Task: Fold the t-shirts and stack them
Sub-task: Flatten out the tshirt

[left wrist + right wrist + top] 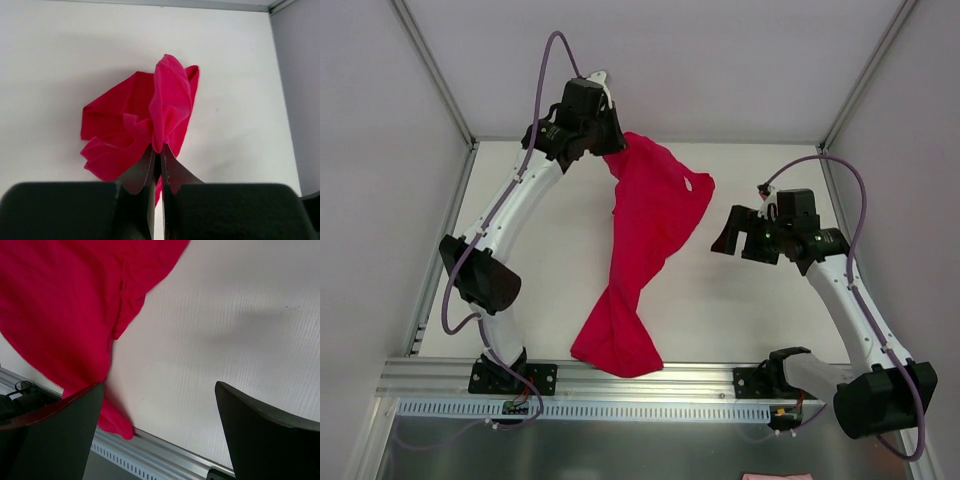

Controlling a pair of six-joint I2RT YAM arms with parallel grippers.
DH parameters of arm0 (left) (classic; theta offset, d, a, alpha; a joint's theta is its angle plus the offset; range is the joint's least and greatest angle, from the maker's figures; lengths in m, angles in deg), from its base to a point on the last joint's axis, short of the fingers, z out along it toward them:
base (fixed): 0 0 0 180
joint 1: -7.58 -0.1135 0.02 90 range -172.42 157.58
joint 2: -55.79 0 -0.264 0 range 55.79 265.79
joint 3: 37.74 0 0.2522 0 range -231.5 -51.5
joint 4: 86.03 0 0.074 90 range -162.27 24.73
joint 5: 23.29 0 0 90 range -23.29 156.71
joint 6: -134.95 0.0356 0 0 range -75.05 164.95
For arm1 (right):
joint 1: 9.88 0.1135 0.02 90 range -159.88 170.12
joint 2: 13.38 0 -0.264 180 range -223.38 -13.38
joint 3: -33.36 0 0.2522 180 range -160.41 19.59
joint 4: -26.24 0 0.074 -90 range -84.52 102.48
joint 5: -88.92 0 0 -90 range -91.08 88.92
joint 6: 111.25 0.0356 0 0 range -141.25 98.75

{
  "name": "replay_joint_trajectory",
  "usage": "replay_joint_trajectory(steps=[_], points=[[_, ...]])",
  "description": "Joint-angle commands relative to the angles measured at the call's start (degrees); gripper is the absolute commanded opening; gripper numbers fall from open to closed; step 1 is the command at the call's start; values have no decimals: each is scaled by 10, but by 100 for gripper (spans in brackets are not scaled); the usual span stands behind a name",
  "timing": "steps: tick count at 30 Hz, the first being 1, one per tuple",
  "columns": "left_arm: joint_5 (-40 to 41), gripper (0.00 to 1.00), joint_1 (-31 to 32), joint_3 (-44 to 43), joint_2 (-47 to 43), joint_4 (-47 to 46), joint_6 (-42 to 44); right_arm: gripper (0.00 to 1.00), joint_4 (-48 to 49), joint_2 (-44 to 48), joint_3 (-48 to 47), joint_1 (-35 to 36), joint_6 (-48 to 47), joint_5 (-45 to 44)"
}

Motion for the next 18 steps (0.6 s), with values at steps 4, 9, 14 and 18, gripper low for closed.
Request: replay_joint_trajectory(steps=[4,9,14,18], points=[[87,0,-1,64,-34,47,25,100,8,4,1,35,-14,-9],[127,0,-1,73,-21,62,23,100,0,1,4,56,-26,4],[144,47,-7,78,-21,53,58,100,-2,7,3,78,-28,4],[102,99,-6,87,-7,40,52,100,-7,10,6,86,-28,0]])
